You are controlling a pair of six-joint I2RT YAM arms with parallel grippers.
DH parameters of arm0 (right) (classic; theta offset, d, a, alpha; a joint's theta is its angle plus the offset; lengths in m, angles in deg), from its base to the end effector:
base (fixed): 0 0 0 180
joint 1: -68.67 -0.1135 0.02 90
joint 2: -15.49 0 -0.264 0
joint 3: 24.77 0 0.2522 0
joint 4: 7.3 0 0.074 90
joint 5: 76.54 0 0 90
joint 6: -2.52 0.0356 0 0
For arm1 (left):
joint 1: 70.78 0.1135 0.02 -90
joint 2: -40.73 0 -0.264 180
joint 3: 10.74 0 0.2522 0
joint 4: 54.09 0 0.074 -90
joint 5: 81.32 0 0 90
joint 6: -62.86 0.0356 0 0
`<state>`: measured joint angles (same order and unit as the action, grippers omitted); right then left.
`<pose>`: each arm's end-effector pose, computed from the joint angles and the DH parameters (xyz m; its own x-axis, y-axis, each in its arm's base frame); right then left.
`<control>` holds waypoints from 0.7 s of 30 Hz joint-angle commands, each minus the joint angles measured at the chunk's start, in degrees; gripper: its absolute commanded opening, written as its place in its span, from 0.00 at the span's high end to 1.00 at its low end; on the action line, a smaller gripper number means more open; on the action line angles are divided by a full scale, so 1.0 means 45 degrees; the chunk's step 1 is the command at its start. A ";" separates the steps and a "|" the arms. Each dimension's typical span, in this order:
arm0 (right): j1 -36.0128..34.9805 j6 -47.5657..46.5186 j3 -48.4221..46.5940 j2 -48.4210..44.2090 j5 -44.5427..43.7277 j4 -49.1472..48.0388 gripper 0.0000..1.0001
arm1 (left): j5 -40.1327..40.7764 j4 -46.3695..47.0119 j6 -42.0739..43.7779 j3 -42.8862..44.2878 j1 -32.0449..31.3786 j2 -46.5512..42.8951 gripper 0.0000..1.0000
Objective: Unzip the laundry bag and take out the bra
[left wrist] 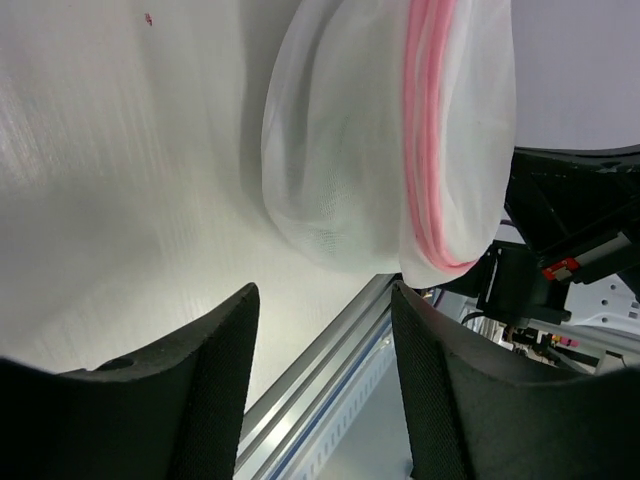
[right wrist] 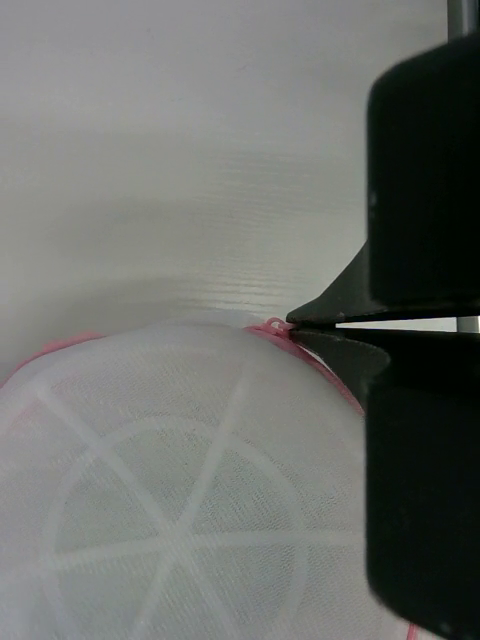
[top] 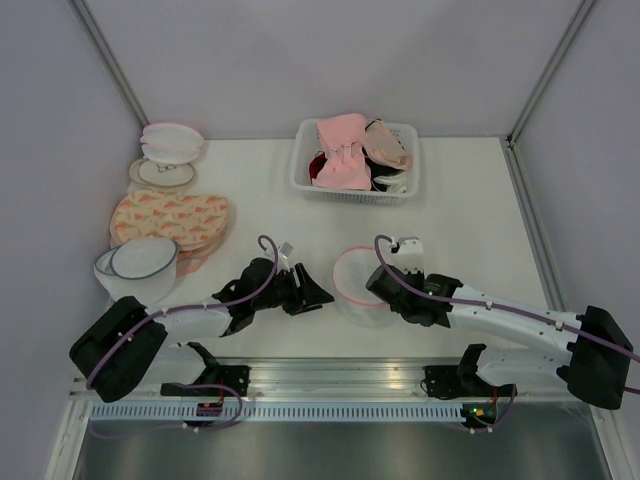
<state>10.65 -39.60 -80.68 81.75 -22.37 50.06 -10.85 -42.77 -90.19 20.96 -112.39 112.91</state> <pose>0.1240 0.1593 0.2147 -0.7515 -0.0682 -0.6561 -0.0189 0.9965 -0.0819 0.1603 -0.1583 0.1487 -0.9176 -0.3087 -0.2506 0.0578 0.5199 -0.8523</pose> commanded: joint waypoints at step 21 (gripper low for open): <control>-0.0564 -0.2729 -0.2176 -0.2284 0.2201 -0.1131 0.24 | -0.0502 0.2802 0.0886 -0.0333 -0.0051 0.1360 0.46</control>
<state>8.22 -48.46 -89.25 68.55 -13.95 46.34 -11.16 -35.95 -87.43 19.56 -112.39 117.00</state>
